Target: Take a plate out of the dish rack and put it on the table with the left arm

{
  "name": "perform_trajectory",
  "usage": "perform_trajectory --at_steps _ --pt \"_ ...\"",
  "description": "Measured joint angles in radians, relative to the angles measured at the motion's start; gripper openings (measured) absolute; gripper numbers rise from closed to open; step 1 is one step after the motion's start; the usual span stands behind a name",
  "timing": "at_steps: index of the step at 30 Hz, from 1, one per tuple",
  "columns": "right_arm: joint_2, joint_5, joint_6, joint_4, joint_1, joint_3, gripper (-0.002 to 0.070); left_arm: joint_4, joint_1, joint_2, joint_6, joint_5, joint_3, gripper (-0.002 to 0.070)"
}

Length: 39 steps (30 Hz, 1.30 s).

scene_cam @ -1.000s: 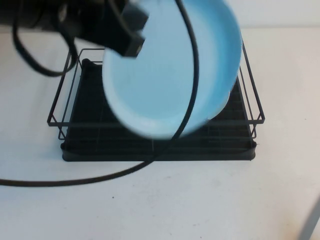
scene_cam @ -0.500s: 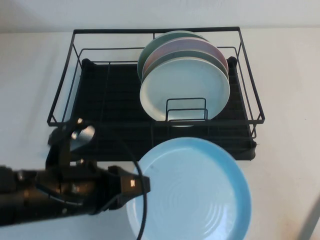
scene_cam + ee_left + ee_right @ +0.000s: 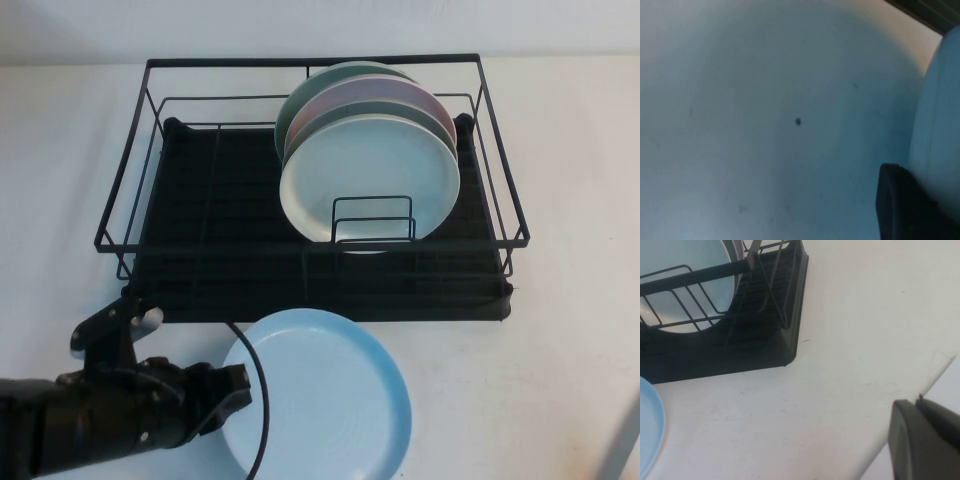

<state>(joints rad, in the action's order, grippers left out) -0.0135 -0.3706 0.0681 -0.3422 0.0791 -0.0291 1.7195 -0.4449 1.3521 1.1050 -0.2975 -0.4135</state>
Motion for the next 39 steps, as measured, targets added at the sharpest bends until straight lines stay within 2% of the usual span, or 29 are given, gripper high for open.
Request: perform_trajectory --at_steps 4,7,13,16,26,28,30,35,39 --pt "0.000 0.000 0.000 0.000 0.000 0.000 -0.0018 0.011 0.000 0.067 0.059 -0.013 -0.057 0.0058" --pt "0.000 0.000 0.000 0.000 0.000 0.000 -0.0018 0.011 0.000 0.099 0.077 -0.020 -0.078 0.0099" --pt "0.000 0.000 0.000 -0.002 0.000 0.000 -0.0018 0.009 0.000 0.114 0.086 0.005 -0.081 0.0337" --pt "0.000 0.000 0.000 -0.002 0.000 0.000 -0.0018 0.009 0.000 0.114 0.086 0.011 -0.083 0.0401" --pt "0.000 0.000 0.000 -0.006 0.000 0.000 -0.0018 -0.108 0.000 -0.055 0.142 0.103 -0.085 0.0426" --pt "0.000 0.000 0.000 -0.006 0.000 0.000 -0.0018 -0.137 0.000 -0.121 0.148 0.125 -0.085 0.0405" --pt "0.000 0.000 0.000 -0.006 0.000 0.000 -0.0018 -0.177 0.000 -0.195 0.164 0.132 -0.085 0.0344" --pt "0.000 0.000 0.000 -0.006 0.000 0.000 -0.0018 -0.317 0.000 -0.402 0.206 0.054 -0.085 0.0074" --pt "0.000 0.000 0.000 -0.008 0.000 0.000 -0.0018 -0.414 0.000 -0.522 0.213 -0.024 -0.085 0.0014"
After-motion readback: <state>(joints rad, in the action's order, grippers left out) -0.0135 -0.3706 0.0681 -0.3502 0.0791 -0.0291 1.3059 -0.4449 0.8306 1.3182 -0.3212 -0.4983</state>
